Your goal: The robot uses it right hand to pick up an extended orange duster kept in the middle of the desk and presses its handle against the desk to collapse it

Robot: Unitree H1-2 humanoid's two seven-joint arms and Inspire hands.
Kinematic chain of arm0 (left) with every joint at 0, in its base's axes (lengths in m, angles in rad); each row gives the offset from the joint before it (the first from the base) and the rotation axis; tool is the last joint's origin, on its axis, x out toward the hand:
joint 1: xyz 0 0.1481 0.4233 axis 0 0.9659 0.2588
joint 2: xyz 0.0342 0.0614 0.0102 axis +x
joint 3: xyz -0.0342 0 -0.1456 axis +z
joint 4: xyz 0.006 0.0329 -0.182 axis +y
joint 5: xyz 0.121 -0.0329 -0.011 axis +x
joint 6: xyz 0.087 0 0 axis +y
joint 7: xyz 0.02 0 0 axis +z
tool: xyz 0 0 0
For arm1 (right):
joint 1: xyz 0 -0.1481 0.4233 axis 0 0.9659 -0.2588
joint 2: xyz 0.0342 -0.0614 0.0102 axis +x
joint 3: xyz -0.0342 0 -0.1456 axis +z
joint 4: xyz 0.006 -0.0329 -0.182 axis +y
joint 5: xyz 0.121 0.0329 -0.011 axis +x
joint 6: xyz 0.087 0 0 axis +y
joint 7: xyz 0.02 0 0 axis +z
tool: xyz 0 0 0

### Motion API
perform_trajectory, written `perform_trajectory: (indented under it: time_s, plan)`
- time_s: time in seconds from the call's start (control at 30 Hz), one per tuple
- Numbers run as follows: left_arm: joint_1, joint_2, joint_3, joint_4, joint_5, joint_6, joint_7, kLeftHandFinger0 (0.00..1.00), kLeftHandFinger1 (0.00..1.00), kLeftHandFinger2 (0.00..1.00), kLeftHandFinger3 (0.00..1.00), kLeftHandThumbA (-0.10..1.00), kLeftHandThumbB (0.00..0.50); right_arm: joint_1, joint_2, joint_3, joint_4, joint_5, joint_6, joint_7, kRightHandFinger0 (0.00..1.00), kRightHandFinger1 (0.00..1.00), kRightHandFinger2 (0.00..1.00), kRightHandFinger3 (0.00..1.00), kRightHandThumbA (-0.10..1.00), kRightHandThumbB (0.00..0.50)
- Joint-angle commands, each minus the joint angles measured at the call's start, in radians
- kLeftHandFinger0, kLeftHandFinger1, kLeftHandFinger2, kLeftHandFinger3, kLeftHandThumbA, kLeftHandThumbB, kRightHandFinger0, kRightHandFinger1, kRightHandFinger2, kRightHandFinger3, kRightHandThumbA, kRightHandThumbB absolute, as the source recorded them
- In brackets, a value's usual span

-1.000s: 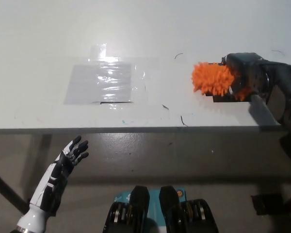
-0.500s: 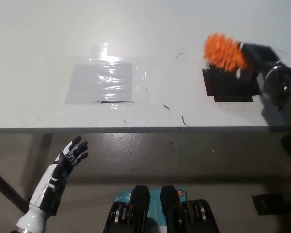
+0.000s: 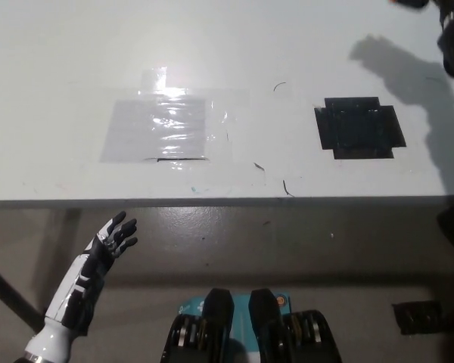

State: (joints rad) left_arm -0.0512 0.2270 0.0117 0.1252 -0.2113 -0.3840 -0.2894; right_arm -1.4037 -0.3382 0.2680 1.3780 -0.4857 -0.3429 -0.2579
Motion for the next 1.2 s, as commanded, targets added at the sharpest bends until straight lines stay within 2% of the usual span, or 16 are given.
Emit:
perform_trajectory:
  time_s: [0.0,0.07,0.17,0.2,0.23,0.37,0.4,0.47,0.6,0.67,0.73,0.8,0.83,0.93,1.03,1.17]
  plan:
    - [-0.008,0.018,0.01,-0.032,-0.016,-0.009,-0.011,1.0,1.0,1.0,1.0,0.98,0.279,-0.134,0.012,-0.102,-0.047,0.129,-0.067,-0.054,0.0,0.33,0.73,0.73,-0.1,0.147]
    - [-0.005,0.017,0.01,-0.033,-0.016,-0.014,-0.011,1.0,1.0,1.0,1.0,0.98,0.268,-0.159,0.039,-0.21,-0.055,0.229,-0.048,-0.015,0.0,0.29,0.67,0.65,-0.1,0.15]
    - [-0.004,0.017,0.012,-0.027,-0.011,-0.024,-0.01,1.0,1.0,1.0,1.0,0.99,0.264,-0.158,0.079,-0.347,-0.076,0.345,-0.035,0.041,0.0,0.14,0.42,0.46,-0.1,0.129]
    - [0.0,0.018,0.012,-0.03,-0.014,-0.021,-0.01,1.0,1.0,1.0,1.0,0.99,0.264,-0.148,0.091,-0.397,-0.081,0.398,-0.048,0.093,0.0,0.07,0.34,0.32,-0.1,0.127]
    - [0.007,0.019,0.012,-0.031,-0.015,-0.021,-0.011,1.0,1.0,1.0,1.0,0.99,0.265,-0.132,0.104,-0.441,-0.08,0.443,-0.067,0.133,0.0,0.07,0.35,0.3,-0.1,0.128]
    - [0.009,0.019,0.012,-0.032,-0.015,-0.022,-0.011,1.0,1.0,1.0,1.0,0.98,0.265,-0.13,0.107,-0.468,-0.083,0.43,-0.066,0.145,0.0,0.08,0.36,0.3,-0.1,0.128]
    - [0.013,0.017,0.013,-0.031,-0.014,-0.025,-0.01,1.0,1.0,1.0,1.0,0.99,0.261,-0.114,0.122,-0.507,-0.073,0.47,-0.078,0.169,0.0,0.12,0.4,0.28,-0.1,0.133]
    - [0.019,0.016,0.015,-0.027,-0.02,-0.028,-0.01,1.0,1.0,1.0,1.0,0.99,0.27,-0.086,0.153,-0.582,-0.046,0.537,-0.099,0.211,0.0,0.21,0.49,0.44,-0.1,0.131]
    - [0.015,0.015,0.015,-0.025,-0.022,-0.027,-0.011,1.0,1.0,1.0,1.0,0.99,0.272,-0.088,0.157,-0.611,-0.039,0.535,-0.097,0.224,0.0,0.21,0.5,0.45,-0.1,0.129]
    - [0.013,0.011,0.012,-0.02,-0.026,-0.027,-0.014,1.0,1.0,1.0,1.0,0.99,0.265,-0.077,0.172,-0.662,-0.019,0.581,-0.069,0.231,0.0,0.24,0.52,0.54,-0.1,0.131]
    - [0.011,0.011,0.013,-0.015,-0.028,-0.032,-0.015,1.0,1.0,1.0,1.0,0.99,0.262,-0.067,0.175,-0.665,-0.008,0.572,-0.065,0.23,0.03,0.36,0.65,0.68,-0.1,0.109]
    - [0.012,0.011,0.013,-0.015,-0.029,-0.031,-0.015,1.0,1.0,1.0,1.0,0.99,0.261,-0.065,0.175,-0.669,-0.002,0.574,-0.061,0.233,0.05,0.4,0.68,0.71,-0.1,0.11]
    - [0.012,0.011,0.013,-0.015,-0.029,-0.031,-0.015,1.0,1.0,1.0,1.0,0.99,0.261,-0.065,0.175,-0.668,-0.002,0.576,-0.061,0.234,0.05,0.41,0.69,0.72,-0.1,0.105]
    - [0.012,0.007,0.016,-0.018,-0.028,-0.032,-0.008,1.0,1.0,1.0,1.0,0.99,0.269,-0.041,0.185,-0.672,0.019,0.59,-0.057,0.193,0.0,0.3,0.6,0.67,-0.1,0.117]
    - [0.011,0.008,0.017,-0.018,-0.025,-0.032,-0.007,1.0,1.0,1.0,1.0,0.99,0.272,-0.034,0.19,-0.659,0.023,0.587,-0.064,0.16,0.0,0.28,0.62,0.69,-0.1,0.102]
    - [0.005,0.007,0.019,-0.017,-0.032,-0.032,-0.009,1.0,1.0,1.0,1.0,0.99,0.275,-0.024,0.202,-0.639,0.026,0.583,-0.114,0.123,0.0,0.16,0.49,0.5,-0.1,0.107]
